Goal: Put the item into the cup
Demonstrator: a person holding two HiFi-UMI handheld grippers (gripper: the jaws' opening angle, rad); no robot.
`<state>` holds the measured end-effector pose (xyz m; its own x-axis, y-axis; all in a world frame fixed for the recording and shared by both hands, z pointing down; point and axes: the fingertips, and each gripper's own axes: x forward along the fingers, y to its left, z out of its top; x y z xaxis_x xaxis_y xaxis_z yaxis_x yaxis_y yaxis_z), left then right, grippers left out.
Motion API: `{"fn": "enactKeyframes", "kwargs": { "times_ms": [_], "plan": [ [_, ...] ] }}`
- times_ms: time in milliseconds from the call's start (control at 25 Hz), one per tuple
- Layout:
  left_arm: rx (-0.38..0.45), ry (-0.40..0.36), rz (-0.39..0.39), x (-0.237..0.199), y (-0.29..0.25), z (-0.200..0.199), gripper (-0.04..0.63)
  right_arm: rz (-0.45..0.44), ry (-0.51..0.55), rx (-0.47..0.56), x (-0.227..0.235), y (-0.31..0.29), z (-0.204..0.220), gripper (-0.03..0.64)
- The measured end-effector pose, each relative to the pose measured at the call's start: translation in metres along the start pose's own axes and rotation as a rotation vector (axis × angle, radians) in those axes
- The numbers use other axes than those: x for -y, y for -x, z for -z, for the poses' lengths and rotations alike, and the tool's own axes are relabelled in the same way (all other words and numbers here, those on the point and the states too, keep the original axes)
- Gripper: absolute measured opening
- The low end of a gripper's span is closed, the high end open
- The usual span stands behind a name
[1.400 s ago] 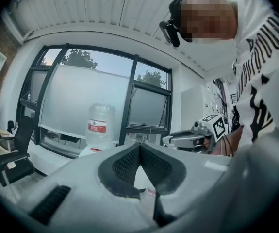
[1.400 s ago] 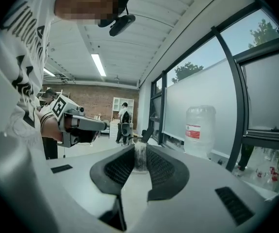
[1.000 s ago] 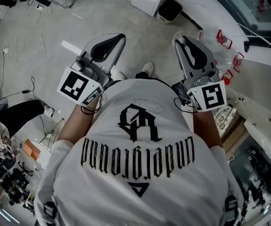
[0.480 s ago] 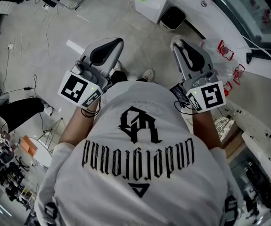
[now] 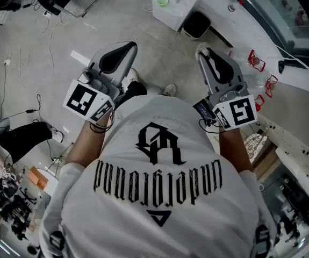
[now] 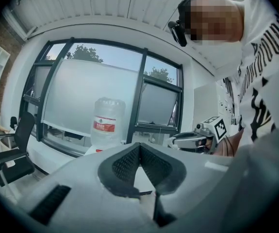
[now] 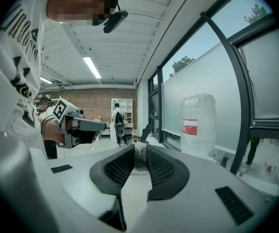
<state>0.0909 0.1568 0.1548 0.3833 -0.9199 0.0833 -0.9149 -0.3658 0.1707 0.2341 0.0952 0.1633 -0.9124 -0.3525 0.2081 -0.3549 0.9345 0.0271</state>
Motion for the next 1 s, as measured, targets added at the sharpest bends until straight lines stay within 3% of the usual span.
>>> {"fn": "enactKeyframes", "kwargs": {
  "times_ms": [600, 1000],
  "plan": [
    [-0.033, -0.011, 0.173, -0.126, 0.031, -0.009, 0.014, 0.123, 0.03, -0.022, -0.045, -0.127, -0.026, 0.077],
    [-0.066, 0.02, 0.227, -0.149, 0.026, 0.0, 0.014, 0.175, 0.031, -0.065, -0.046, -0.144, -0.021, 0.078]
  ]
}}
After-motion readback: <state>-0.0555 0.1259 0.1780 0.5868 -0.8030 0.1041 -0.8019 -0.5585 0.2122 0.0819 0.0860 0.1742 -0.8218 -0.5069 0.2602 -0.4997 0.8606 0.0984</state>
